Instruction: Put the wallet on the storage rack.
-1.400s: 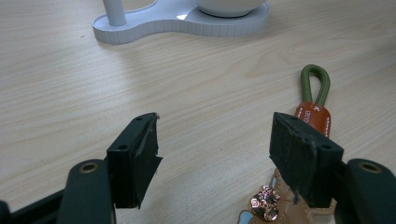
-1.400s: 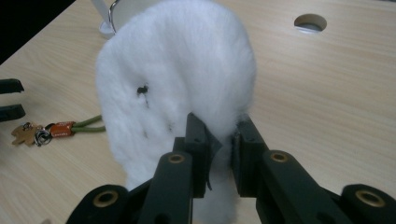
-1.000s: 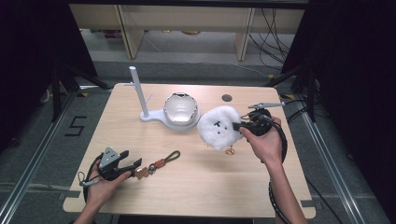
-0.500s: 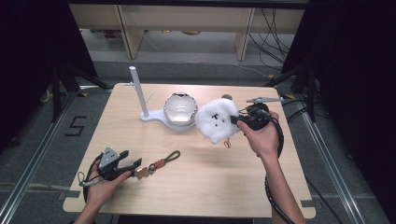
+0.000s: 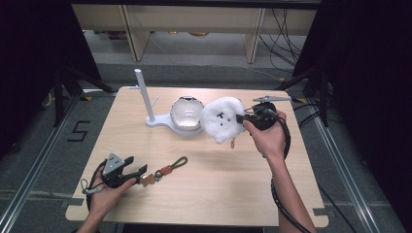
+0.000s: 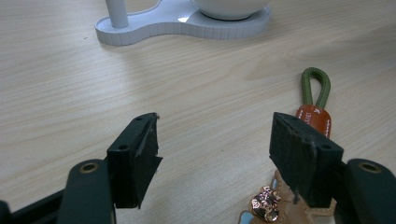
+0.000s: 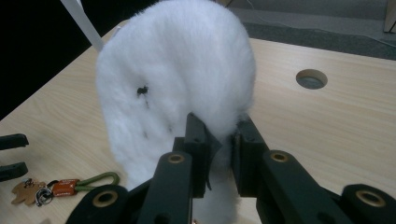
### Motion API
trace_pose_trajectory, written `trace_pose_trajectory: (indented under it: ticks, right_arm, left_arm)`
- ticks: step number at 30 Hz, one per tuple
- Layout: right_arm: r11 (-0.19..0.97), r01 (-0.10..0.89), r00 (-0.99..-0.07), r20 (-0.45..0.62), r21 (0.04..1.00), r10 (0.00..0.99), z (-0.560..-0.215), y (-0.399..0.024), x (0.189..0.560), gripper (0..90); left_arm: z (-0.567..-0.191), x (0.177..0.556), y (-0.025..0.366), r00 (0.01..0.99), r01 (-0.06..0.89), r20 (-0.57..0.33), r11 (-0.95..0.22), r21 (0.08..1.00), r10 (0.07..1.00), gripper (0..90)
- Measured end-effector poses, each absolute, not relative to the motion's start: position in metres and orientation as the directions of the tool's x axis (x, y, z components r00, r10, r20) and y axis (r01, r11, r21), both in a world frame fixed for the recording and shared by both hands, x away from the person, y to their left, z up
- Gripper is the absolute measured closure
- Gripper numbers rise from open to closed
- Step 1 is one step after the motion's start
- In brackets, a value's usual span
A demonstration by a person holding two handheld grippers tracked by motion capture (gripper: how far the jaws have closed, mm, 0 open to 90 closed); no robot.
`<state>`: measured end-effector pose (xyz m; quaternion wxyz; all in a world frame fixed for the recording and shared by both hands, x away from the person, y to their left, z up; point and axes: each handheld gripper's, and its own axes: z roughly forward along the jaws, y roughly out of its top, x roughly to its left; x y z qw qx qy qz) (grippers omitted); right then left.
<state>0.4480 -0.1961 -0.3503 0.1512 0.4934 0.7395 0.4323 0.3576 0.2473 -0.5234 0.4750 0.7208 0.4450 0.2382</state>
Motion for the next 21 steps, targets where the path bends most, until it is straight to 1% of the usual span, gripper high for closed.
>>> trace_pose_trajectory:
  ticks: [5,6,12,13,21]
  right_arm:
    - [0.145,0.588,-0.479,0.197,0.796,0.855,-0.35,-0.192,0.452,79.7]
    - [0.134,0.596,-0.468,0.207,0.792,0.859,-0.349,-0.19,0.451,79.7]
    - [0.144,0.573,-0.491,0.197,0.807,0.849,-0.346,-0.185,0.456,79.6]
    - [0.131,0.579,-0.483,0.209,0.805,0.851,-0.345,-0.184,0.456,79.6]
    - [0.129,0.568,-0.489,0.208,0.813,0.847,-0.34,-0.177,0.462,79.6]
  left_arm:
    - [-0.523,0.357,0.247,0.489,0.417,-0.077,-0.155,0.896,0.869,32.1]
    - [-0.523,0.357,0.247,0.487,0.418,-0.077,-0.155,0.895,0.87,32.1]
    - [-0.523,0.357,0.248,0.487,0.419,-0.079,-0.153,0.895,0.87,32.1]
    - [-0.523,0.357,0.248,0.487,0.419,-0.079,-0.153,0.895,0.87,32.1]
    - [-0.523,0.357,0.248,0.487,0.419,-0.08,-0.152,0.895,0.87,32.1]
